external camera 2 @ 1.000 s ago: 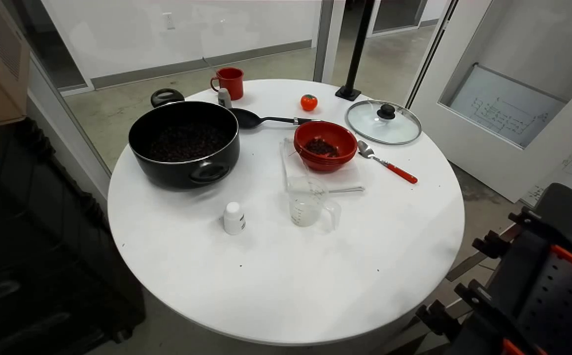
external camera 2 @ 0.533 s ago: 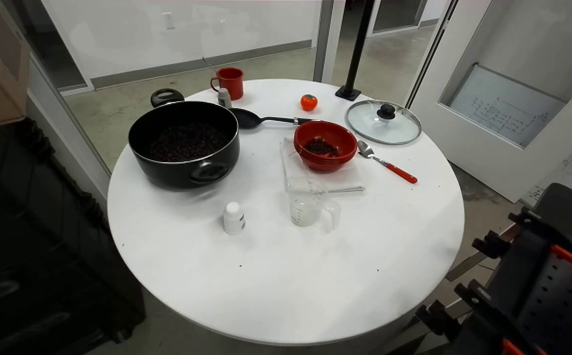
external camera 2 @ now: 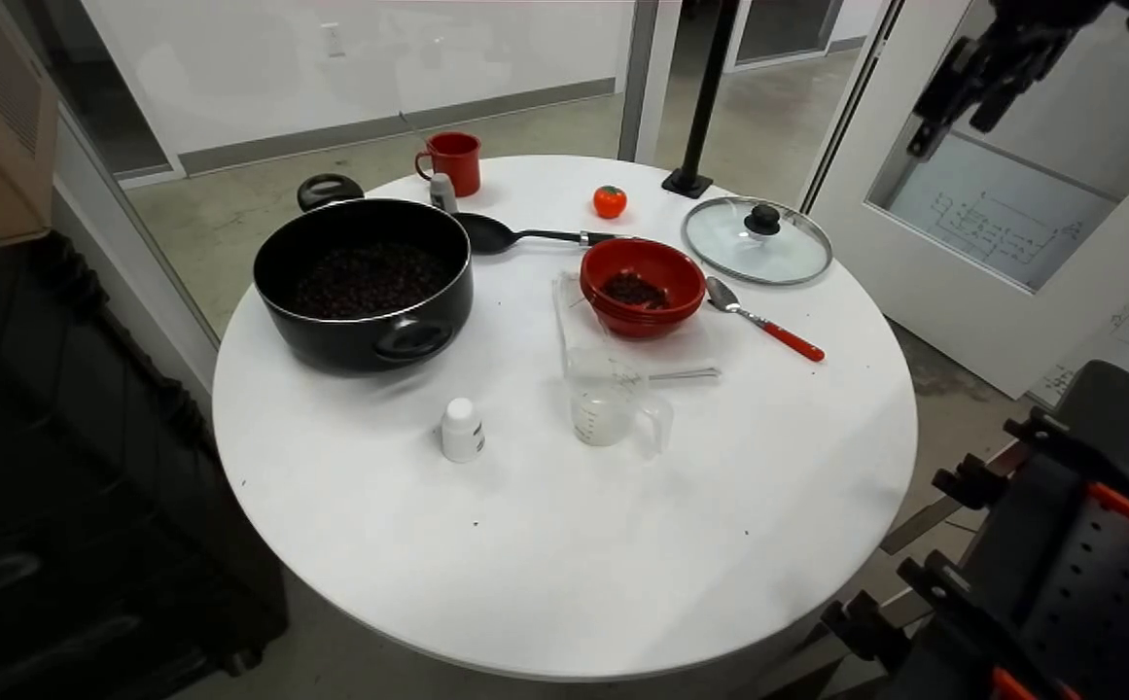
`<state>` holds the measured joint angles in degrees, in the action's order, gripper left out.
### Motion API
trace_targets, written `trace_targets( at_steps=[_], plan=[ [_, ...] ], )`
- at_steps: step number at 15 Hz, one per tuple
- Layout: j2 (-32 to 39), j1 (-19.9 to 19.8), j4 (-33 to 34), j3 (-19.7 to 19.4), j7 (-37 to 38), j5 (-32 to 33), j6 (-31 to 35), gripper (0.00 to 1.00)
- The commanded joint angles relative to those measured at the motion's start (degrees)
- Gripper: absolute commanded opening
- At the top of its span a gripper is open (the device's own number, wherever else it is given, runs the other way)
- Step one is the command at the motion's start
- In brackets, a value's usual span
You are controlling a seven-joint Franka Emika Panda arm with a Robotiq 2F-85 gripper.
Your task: Use the small spoon on the table to scoop some beans out of the red bowl into the jar
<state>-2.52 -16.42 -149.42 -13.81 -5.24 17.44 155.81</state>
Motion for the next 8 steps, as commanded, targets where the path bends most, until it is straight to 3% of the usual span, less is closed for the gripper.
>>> trace_targets(
  at_steps=[1,4,8],
  plan=[
    [10.8,0.2,2.6,-0.9,-2.8,2.8,5.3,1.0],
    [17.3,0.4,4.2,-1.3,-5.9,2.7,7.9,1.0],
    [24.6,-1.6,5.4,0.3,-15.6,1.8,12.9,1.0]
  ],
)
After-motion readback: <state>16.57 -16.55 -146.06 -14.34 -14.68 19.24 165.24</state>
